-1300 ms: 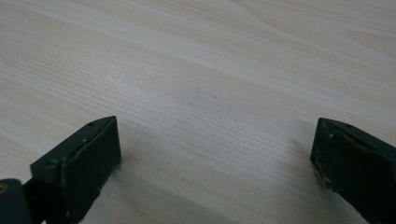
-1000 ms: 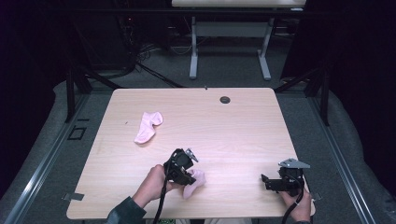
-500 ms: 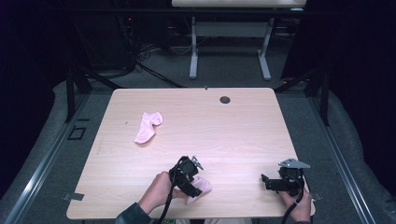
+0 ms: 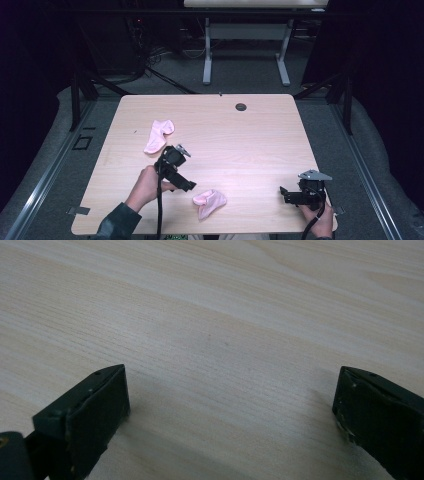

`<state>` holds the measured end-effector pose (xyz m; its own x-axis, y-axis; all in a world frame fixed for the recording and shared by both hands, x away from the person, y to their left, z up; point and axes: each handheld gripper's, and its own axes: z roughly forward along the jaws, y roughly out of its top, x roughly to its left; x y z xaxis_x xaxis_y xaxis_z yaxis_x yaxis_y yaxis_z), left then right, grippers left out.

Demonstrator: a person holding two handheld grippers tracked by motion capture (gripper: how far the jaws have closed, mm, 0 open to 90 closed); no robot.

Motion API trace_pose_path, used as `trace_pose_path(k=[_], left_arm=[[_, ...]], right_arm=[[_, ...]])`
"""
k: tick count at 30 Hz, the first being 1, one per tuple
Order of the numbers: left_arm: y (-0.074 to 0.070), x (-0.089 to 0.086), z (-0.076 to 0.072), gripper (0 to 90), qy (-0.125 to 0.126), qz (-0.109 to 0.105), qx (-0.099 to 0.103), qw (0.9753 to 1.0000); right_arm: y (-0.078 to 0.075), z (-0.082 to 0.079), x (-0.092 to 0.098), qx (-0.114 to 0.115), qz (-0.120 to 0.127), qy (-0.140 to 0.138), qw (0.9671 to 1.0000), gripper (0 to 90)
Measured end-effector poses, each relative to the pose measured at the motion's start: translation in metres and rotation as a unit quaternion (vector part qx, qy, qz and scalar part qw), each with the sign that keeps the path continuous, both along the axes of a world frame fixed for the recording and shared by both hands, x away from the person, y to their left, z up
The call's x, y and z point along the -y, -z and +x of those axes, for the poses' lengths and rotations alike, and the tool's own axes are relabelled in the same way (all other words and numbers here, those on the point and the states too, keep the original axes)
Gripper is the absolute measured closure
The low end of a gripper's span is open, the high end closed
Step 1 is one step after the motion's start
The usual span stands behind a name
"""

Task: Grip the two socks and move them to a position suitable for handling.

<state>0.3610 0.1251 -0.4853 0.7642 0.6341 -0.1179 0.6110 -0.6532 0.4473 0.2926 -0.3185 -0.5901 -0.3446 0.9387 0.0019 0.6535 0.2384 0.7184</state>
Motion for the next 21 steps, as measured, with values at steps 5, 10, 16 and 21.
trace_pose_path(k=[5,10,16,21], left_arm=[[-0.008,-0.035,0.041,0.0,-0.052,-0.027,0.006,0.9983],[-0.007,-0.054,0.067,0.3,-0.090,-0.025,0.010,0.9956],[0.001,-0.072,0.101,4.0,-0.132,-0.009,0.000,0.9912],[0.009,-0.078,0.121,13.1,-0.158,-0.007,0.007,0.9874]], right_arm=[[0.000,0.000,0.000,0.000,0.000,0.001,1.0000,0.9],[0.000,0.000,0.000,0.000,0.001,0.001,1.0000,0.9],[0.000,0.000,0.000,0.000,0.001,0.001,1.0000,0.9],[0.000,0.000,0.000,0.000,0.000,0.000,1.0000,0.9]])
